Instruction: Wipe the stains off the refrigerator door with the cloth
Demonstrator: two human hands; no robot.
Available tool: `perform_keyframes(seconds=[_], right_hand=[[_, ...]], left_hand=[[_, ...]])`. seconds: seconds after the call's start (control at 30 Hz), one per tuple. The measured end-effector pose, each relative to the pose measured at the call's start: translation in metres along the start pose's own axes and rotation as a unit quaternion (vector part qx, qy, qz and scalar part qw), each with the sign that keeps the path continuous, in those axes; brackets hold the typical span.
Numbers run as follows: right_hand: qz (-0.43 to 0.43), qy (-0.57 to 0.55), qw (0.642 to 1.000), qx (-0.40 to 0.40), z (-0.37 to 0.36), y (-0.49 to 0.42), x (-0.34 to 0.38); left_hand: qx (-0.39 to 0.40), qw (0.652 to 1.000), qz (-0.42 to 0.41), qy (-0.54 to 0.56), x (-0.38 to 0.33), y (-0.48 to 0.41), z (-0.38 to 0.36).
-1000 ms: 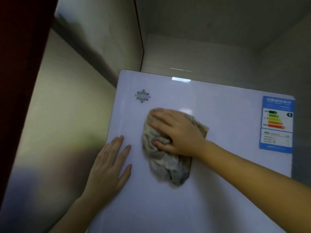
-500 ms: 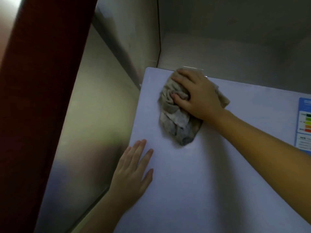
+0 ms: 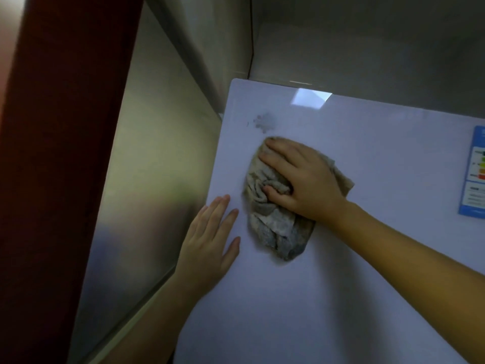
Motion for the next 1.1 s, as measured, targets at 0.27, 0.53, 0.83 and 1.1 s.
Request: perform_keyframes(seconds=[0.27,0.53,0.83,1.1], right_hand=[[0.115,-0.029,0.99,0.082,-0.03,0.124,0.065],[0.107,-0.018,0.992,0.058,0.002,0.109,0.018],[-0.063,0.046,0.996,-0.044,0.07,0.05,-0.087],[-0.087,0.029,0.995,-0.043,0.047,0.098,-0.043]], left_hand=[[0.005,1.0,0.004,-0.012,-0.002,0.008,-0.002],[0.008,1.0,0.003,-0.01,-0.005,0.008,0.001],[0.017,1.0,0.002,-0.007,-0.005,0.008,0.001],[0.01,1.0,0.009,0.002,-0.008,0.008,0.0]])
Point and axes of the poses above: each hand's wrist, its own y-axis away from the middle knuckle, its own z-axis out of the back of the hand, x = y × z, the point moved 4 cm from there along -y, towards the middle knuckle, and after that the axes turned 4 degrees about -y, right-handed, at the moved point
